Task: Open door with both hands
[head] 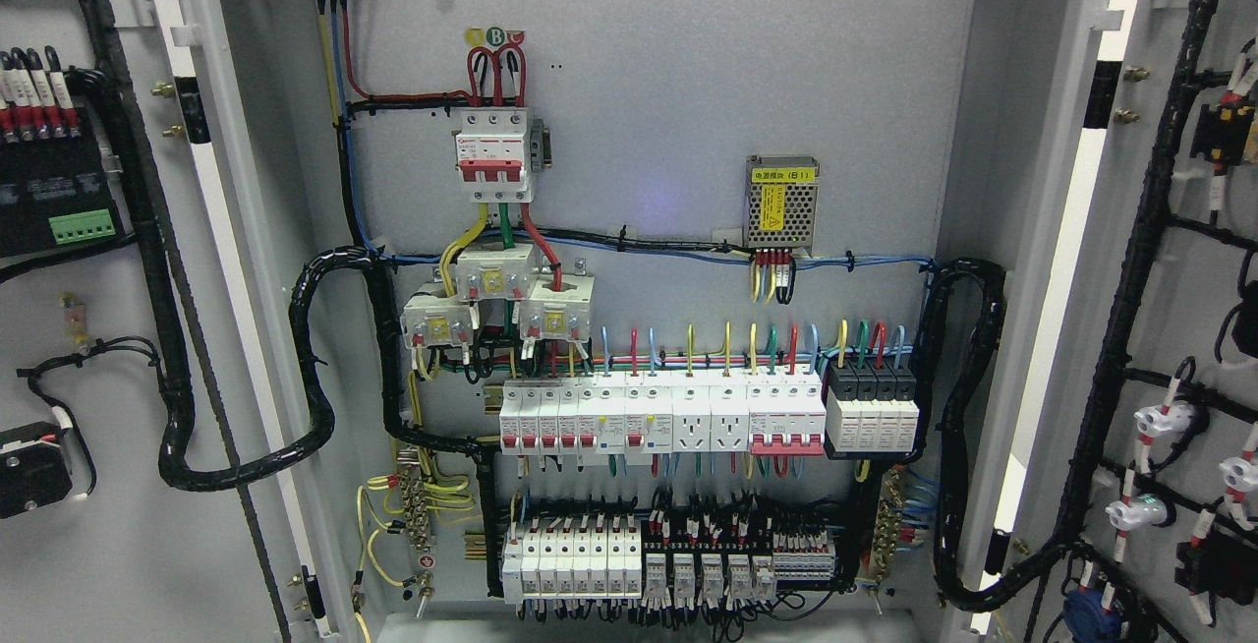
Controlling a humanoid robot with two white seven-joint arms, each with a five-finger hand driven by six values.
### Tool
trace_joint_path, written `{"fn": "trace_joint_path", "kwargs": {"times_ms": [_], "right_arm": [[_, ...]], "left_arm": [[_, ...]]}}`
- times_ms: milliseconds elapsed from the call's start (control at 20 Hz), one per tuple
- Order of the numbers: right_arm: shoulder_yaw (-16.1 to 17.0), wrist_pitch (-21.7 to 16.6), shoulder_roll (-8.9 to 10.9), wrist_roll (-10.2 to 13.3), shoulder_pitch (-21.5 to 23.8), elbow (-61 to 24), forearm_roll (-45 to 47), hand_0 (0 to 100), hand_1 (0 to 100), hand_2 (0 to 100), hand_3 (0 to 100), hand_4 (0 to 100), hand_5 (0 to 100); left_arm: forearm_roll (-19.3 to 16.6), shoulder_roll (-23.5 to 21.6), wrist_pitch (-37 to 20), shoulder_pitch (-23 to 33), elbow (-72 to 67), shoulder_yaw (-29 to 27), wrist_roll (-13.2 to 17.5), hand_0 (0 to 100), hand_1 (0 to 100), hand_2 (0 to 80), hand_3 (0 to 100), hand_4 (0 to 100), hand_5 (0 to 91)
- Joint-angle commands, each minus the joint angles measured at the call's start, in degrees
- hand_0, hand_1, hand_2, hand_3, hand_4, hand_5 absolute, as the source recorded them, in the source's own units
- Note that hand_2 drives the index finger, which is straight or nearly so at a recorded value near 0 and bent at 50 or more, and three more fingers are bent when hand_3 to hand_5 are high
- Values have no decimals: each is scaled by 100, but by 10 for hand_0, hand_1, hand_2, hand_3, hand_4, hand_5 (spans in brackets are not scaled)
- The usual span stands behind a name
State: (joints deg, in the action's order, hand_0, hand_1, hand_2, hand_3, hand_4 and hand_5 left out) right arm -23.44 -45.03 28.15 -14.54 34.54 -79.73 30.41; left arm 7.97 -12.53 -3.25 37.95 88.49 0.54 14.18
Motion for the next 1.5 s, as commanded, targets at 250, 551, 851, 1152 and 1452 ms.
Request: {"fn": "trace_joint_path", "kwargs": {"times_ms": [250,551,851,1152,1452], "right_arm": [[-239,-2766,-862,-5,-140,3154,-52,107,0,0,0,0,0],[-152,-1571,-1653,-5,-799,4903,-342,107,0,0,0,0,0],[-47,-746,-2471,-5,-1756,6766,-430,107,0,0,0,0,0],[94,1407,-2586,117,-2171,7200,-439,107,0,0,0,0,0],[94,2524,-2586,1287,-2426,7270,-754,107,0,0,0,0,0]], "left_arm": [[-761,664,430,-876,-3580,201,23,0,0,0,0,31,0],[-1192,1015,342,-1545,-5445,131,23,0,0,0,0,31,0],[-1394,1235,395,-2106,-6824,-264,14,0,0,0,0,31,0],[-1641,1341,421,-2556,-7915,-608,-3,0,0,0,0,31,0],[-1650,1367,404,-3179,-9014,-880,-30,0,0,0,0,31,0]]}}
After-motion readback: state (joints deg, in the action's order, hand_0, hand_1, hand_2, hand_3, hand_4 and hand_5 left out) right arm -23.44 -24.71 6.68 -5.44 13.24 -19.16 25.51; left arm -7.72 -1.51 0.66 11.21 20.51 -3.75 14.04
